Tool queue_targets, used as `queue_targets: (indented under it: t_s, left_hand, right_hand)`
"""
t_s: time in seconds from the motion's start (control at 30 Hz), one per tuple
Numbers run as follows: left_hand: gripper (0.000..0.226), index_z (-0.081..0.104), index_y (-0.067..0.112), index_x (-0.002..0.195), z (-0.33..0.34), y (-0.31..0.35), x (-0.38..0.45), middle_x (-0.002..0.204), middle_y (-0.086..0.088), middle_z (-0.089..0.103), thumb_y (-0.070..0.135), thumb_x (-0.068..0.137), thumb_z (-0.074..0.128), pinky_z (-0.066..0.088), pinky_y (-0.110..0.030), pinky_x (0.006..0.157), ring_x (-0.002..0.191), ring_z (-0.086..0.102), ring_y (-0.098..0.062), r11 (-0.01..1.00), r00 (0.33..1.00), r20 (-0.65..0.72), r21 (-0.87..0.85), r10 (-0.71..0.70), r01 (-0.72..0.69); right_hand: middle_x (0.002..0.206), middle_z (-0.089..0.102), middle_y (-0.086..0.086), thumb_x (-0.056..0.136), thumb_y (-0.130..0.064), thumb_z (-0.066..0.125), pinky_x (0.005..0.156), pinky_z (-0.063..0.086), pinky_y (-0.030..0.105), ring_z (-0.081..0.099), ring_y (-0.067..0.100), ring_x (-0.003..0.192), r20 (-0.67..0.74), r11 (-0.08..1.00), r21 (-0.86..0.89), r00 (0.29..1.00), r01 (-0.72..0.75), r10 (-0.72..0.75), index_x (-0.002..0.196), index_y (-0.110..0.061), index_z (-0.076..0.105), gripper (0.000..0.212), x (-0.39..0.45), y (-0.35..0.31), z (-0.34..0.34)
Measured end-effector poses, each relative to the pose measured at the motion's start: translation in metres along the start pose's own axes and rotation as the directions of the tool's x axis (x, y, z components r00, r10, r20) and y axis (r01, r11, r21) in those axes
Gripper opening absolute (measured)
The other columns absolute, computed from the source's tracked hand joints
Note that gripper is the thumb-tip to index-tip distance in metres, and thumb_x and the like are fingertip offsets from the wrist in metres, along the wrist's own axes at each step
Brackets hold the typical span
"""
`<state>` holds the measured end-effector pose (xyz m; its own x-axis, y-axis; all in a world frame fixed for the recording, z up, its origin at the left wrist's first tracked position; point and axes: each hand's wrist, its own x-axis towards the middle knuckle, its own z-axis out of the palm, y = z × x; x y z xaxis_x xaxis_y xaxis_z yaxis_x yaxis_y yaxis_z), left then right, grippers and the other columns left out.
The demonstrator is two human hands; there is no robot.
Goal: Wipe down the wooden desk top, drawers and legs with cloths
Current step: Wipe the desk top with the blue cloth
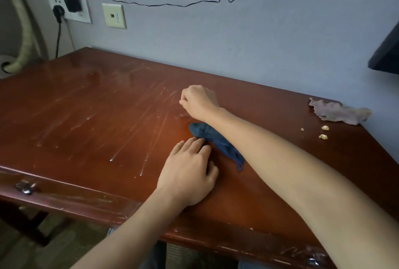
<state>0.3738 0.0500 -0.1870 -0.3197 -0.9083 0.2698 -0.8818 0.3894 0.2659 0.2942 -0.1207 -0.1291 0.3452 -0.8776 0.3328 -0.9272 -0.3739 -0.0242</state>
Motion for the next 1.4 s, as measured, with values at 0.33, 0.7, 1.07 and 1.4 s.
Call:
queue_targets:
  t_s: [0.33,0.7,1.07,1.4]
  left_hand:
    - [0.068,0.057,0.017,0.144,0.007,0.003,0.0,0.155,-0.005,0.05,0.049,0.094,0.022,0.027,-0.045,0.124,0.149,0.038,-0.025,0.996,1.0,0.02,0.092,0.017,-0.019]
    - [0.077,0.049,0.019,0.153,0.006,0.006,-0.003,0.162,-0.005,0.041,0.052,0.093,0.012,0.02,-0.042,0.126,0.154,0.029,-0.023,0.992,0.999,0.042,0.123,0.018,-0.023]
    - [0.076,0.053,0.019,0.149,0.007,0.004,-0.004,0.16,-0.005,0.045,0.051,0.094,0.011,0.021,-0.042,0.125,0.152,0.033,-0.024,0.994,0.999,0.019,0.108,0.027,-0.029]
    - [0.064,0.06,0.018,0.141,0.011,0.003,-0.002,0.152,-0.005,0.053,0.047,0.096,0.024,0.032,-0.047,0.122,0.147,0.042,-0.025,0.994,0.999,0.009,0.103,0.033,-0.034]
  right_hand:
    - [0.101,0.077,-0.002,0.094,-0.024,0.068,0.085,0.058,0.037,0.071,0.026,0.096,0.007,0.864,-0.033,0.864,-0.503,0.503,0.081,-0.027,0.076,0.015,-0.135,0.192,-0.06]
    - [0.109,0.073,0.018,0.098,-0.018,0.067,0.081,0.056,0.039,0.068,0.035,0.101,-0.012,0.817,-0.107,0.823,-0.566,0.568,0.096,-0.012,0.078,0.012,-0.19,0.235,-0.073]
    - [0.137,0.058,0.023,0.097,-0.005,0.065,0.083,0.048,0.037,0.057,0.039,0.123,0.132,0.725,-0.427,0.756,-0.54,0.641,0.123,-0.002,0.069,0.026,-0.144,0.235,-0.073]
    - [0.091,0.068,0.016,0.099,-0.018,0.066,0.079,0.051,0.035,0.064,0.029,0.083,0.063,0.842,-0.002,0.841,-0.539,0.538,0.066,-0.009,0.061,0.034,-0.093,0.197,-0.064]
